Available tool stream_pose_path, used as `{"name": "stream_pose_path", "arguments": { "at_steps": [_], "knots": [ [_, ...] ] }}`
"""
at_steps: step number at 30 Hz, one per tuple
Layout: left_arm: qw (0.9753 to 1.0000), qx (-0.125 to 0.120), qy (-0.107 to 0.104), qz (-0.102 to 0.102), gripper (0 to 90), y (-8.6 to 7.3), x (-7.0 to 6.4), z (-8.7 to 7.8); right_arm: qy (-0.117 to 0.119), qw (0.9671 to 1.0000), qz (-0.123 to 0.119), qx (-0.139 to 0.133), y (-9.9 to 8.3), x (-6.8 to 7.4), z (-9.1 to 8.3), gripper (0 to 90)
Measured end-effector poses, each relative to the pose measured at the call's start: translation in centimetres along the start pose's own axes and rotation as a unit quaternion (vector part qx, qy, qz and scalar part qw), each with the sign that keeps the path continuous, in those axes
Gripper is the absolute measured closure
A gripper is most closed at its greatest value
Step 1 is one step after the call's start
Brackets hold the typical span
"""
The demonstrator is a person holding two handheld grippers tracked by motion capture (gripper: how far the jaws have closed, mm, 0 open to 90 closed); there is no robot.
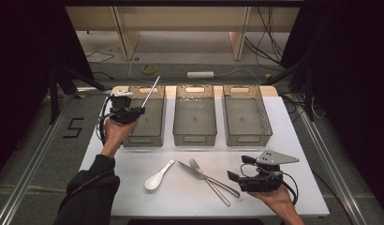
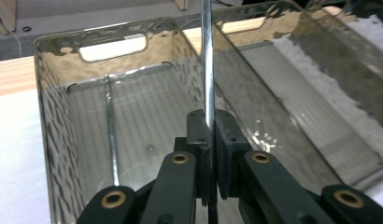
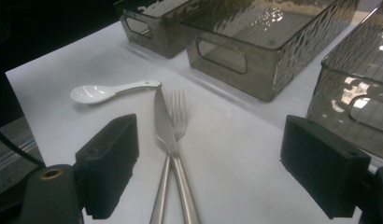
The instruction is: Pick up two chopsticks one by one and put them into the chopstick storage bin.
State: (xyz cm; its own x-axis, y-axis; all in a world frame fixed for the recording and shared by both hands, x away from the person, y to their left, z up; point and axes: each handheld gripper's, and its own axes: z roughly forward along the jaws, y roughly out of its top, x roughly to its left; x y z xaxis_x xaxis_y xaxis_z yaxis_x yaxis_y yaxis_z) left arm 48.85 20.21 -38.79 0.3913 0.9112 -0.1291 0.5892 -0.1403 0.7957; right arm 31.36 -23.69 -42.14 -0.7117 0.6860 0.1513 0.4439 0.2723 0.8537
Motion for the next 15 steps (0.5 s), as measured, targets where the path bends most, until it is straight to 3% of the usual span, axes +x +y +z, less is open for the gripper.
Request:
{"name": "stream_pose_path", "arguments": {
  "at_steps": [15],
  "knots": [
    [0.9986,0.032,0.034,-0.025,85.1,-0.2,1.7,2.7,0.006,0.9999,-0.003,-0.008,0.0,0.3,-0.2,19.3]
  ]
}}
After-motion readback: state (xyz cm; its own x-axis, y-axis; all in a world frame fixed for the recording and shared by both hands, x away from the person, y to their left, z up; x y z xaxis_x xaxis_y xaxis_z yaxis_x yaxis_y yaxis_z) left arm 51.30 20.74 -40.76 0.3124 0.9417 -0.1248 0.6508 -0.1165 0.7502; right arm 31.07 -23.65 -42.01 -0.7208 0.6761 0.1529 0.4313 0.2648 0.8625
